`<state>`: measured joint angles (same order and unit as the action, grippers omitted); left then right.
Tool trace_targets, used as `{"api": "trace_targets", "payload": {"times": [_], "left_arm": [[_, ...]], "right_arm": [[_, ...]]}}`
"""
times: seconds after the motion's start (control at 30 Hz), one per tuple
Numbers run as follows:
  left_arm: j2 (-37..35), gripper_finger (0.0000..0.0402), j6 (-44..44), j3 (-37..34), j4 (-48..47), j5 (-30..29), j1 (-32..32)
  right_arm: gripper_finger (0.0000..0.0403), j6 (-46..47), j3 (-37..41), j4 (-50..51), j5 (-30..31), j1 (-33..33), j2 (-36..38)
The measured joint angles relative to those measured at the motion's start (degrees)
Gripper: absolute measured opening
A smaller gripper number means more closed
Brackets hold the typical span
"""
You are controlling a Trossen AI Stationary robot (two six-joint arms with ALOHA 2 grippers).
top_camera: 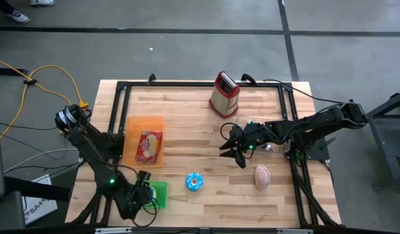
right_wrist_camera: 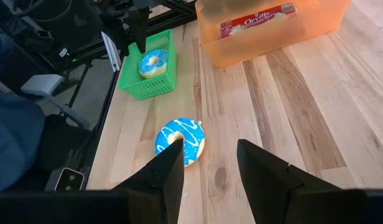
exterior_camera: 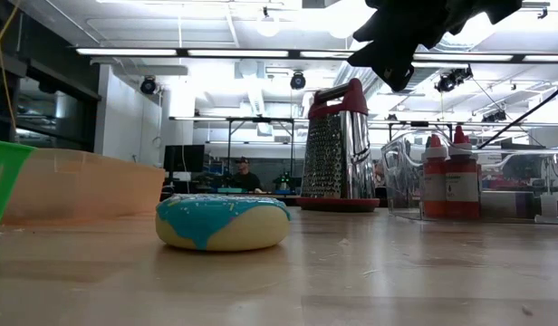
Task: Pick & Place Food Item
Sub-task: Put the blue donut into the green bin
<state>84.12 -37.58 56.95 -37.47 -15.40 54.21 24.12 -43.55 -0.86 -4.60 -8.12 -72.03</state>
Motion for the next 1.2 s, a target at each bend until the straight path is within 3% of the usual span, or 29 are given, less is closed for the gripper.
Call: {"api": "trace_targets", "payload": {"times": [0.23, 0.7, 0.8, 1.2], "left_arm": [[-0.02, 0.0191, 12.52, 0.00, 5.16, 2.22, -8.19], [-0.02, 0.0191, 32.56, 0.00, 16.25, 14.87, -29.77], [-0.02, 0.0191, 32.96, 0.02, 17.44, 16.98, -32.17], [-0.02, 0.0191, 33.27, 0.11, 17.81, 15.45, -33.32]], "right_arm": [[0.0138, 0.00, 0.00, 0.00, 0.00, 0.00, 0.00], [0.0139, 0.00, 0.00, -0.01, -0.01, -0.01, 0.00], [0.0139, 0.00, 0.00, 0.00, -0.01, -0.02, 0.01], [0.0138, 0.00, 0.00, 0.00, -0.01, -0.01, 0.00]]}}
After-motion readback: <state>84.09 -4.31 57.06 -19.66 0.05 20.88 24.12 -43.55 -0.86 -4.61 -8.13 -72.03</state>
